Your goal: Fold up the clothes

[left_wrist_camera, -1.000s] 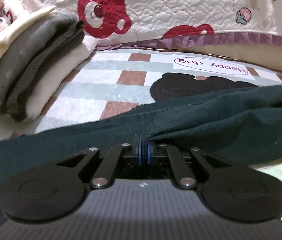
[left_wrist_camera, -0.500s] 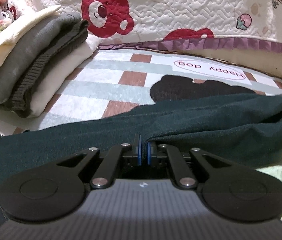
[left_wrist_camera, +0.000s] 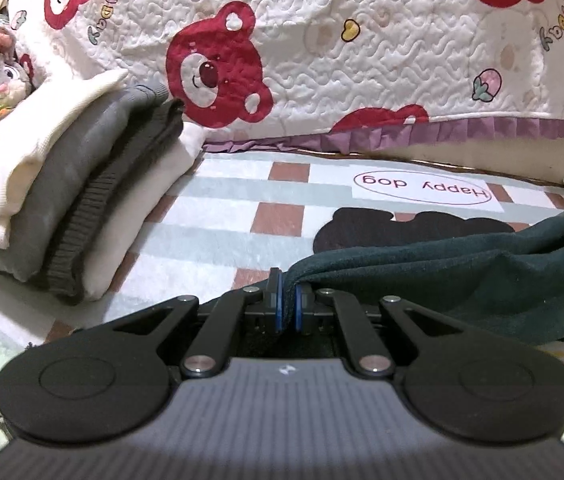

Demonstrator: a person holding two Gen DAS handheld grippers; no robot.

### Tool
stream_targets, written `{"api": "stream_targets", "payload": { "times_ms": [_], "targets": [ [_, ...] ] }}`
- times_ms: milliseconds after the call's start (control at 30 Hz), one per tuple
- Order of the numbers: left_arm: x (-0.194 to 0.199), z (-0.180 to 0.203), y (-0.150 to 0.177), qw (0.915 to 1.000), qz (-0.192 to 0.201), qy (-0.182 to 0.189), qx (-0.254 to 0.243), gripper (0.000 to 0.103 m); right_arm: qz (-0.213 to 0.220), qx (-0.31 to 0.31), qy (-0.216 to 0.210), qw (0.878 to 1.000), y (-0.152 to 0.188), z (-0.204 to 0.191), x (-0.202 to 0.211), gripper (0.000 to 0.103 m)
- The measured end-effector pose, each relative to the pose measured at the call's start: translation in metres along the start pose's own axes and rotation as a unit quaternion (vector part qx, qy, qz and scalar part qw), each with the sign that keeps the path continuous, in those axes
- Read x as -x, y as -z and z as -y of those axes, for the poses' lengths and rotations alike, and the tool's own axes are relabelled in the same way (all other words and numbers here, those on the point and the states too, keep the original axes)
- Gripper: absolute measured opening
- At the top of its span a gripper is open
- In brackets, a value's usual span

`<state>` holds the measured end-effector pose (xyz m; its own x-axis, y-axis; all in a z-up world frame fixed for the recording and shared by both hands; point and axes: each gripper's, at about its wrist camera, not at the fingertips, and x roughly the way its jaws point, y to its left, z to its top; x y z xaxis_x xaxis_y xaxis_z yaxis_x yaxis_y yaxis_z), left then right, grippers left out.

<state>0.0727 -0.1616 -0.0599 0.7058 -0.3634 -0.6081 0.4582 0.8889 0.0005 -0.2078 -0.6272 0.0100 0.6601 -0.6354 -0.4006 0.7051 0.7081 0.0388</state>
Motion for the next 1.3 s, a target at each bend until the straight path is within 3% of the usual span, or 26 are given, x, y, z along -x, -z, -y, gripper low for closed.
{"api": "stream_targets", "payload": {
  "times_ms": [267,533,667,700,767,900,1100,1233,1300],
  "targets": [
    [-0.018,-0.021,0.021,0.9958,-0.061,0.045,0.052,0.011,-0.031,-0.017,-0.020,0.999,0.042,0.030,-0.014,0.007],
    [-0.022,-0.016,0.042,0.9959,-0.078,0.026,0.037,0.026,-0.034,-0.032,-0.032,0.998,0.050,0.036,-0.026,0.007],
    [-0.026,-0.012,0.051,0.9959,-0.085,0.014,0.027,0.040,-0.033,-0.042,-0.041,0.998,0.047,0.037,-0.031,0.008],
    [-0.027,-0.011,0.053,0.9959,-0.087,0.011,0.025,0.035,-0.032,-0.044,-0.043,0.998,0.046,0.037,-0.033,0.008],
    [-0.029,-0.010,0.055,0.9958,-0.089,0.004,0.021,0.004,-0.031,-0.049,-0.047,0.997,0.044,0.037,-0.035,0.008],
    [-0.030,-0.007,0.010,0.9980,-0.056,-0.027,0.014,0.003,-0.022,-0.050,-0.049,0.997,0.030,0.034,-0.040,0.007],
    [-0.026,-0.008,-0.083,0.9988,0.017,-0.046,-0.004,0.003,0.038,-0.052,-0.054,0.996,-0.038,0.022,-0.040,0.007],
    [0.006,-0.002,-0.128,0.9960,0.086,-0.024,0.005,0.003,0.114,-0.057,-0.062,0.990,-0.091,0.022,-0.003,0.007],
    [0.028,-0.001,-0.141,0.9927,0.120,-0.006,0.012,0.003,0.139,-0.053,-0.060,0.987,-0.100,0.031,0.020,0.007]
  ]
}}
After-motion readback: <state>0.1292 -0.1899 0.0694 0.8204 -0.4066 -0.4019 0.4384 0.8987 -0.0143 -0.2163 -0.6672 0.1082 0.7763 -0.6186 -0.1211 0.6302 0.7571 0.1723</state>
